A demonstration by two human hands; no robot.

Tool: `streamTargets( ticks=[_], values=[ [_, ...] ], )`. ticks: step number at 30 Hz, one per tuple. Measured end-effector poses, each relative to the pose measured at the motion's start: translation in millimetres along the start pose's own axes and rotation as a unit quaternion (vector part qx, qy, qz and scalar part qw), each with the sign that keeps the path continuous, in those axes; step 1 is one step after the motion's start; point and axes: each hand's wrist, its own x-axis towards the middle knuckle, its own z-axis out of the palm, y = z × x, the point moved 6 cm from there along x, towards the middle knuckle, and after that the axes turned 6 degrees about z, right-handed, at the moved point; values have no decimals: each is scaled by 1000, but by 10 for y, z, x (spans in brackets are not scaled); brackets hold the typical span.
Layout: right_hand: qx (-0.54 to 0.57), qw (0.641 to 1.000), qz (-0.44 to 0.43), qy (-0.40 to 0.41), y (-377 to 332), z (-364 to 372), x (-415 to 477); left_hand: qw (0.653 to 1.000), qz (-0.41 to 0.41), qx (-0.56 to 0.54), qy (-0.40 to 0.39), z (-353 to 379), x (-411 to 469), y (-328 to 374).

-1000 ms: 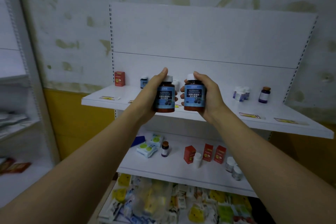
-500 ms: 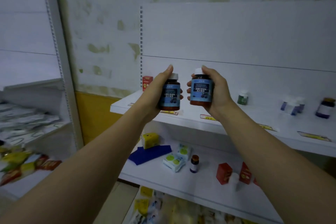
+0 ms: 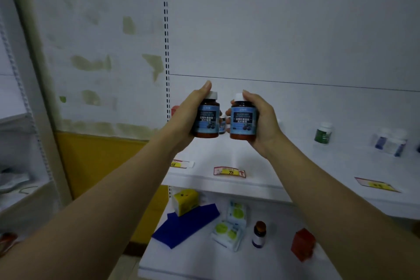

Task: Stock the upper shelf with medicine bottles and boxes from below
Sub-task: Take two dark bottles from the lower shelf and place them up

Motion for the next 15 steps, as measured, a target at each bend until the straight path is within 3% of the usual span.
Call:
streamTargets(
  ticks=[8,15],
  values=[
    [-42,997,34,58,257,-462,768,997,-38,-51,-42,-170,790,-546],
    [-48,998,31,29,448,-760,1525,993,-53,57,-83,-287,1603,-999]
  ],
)
